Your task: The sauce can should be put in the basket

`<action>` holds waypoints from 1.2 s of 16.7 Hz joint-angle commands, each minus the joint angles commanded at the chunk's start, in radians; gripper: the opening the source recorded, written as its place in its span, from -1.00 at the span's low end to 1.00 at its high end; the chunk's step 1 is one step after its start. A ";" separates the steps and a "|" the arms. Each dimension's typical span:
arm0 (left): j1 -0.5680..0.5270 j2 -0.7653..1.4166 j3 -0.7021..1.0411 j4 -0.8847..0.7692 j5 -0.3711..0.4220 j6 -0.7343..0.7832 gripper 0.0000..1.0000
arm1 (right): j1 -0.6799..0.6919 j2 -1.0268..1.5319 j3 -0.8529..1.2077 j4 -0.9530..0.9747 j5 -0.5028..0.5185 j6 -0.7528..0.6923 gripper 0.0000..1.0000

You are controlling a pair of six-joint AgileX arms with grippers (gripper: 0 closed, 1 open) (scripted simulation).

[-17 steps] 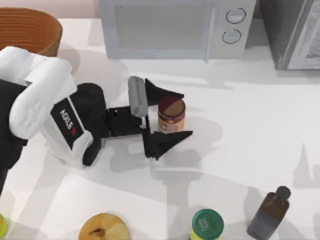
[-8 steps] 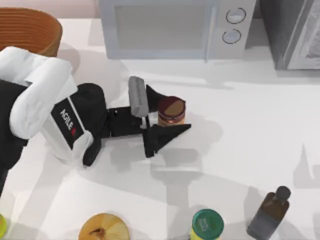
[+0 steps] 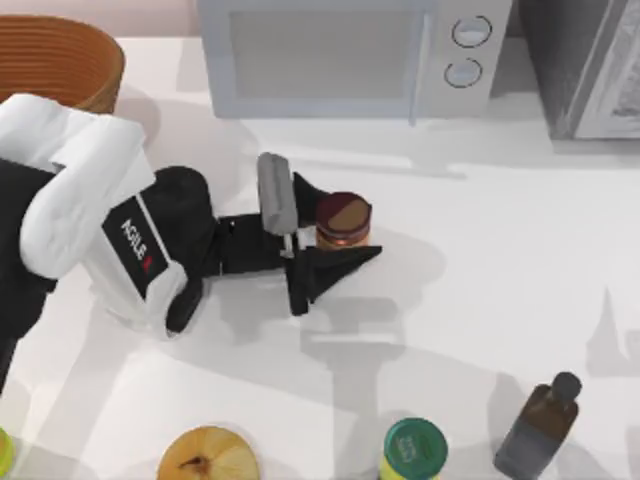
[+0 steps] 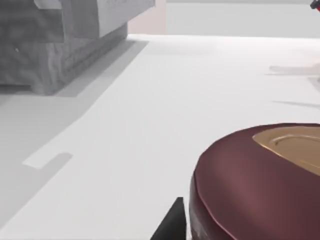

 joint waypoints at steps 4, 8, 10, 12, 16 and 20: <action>0.000 0.000 0.000 0.000 0.000 0.000 -1.00 | 0.000 0.000 0.000 0.000 0.000 0.000 1.00; 0.003 -0.003 -0.001 -0.002 0.001 0.001 -1.00 | 0.000 0.000 0.000 0.000 0.000 0.000 1.00; 0.013 -0.037 0.015 -0.025 0.015 0.004 -1.00 | 0.000 0.000 0.000 0.000 0.000 0.000 1.00; 0.044 -0.110 0.041 -0.080 0.042 0.010 -1.00 | 0.000 0.000 0.000 0.000 0.000 0.000 1.00; 0.183 -0.304 0.105 -0.255 0.109 0.031 -1.00 | 0.000 0.000 0.000 0.000 0.000 0.000 1.00; 0.420 -0.457 0.161 -0.468 0.159 0.045 -1.00 | 0.000 0.000 0.000 0.000 0.000 0.000 1.00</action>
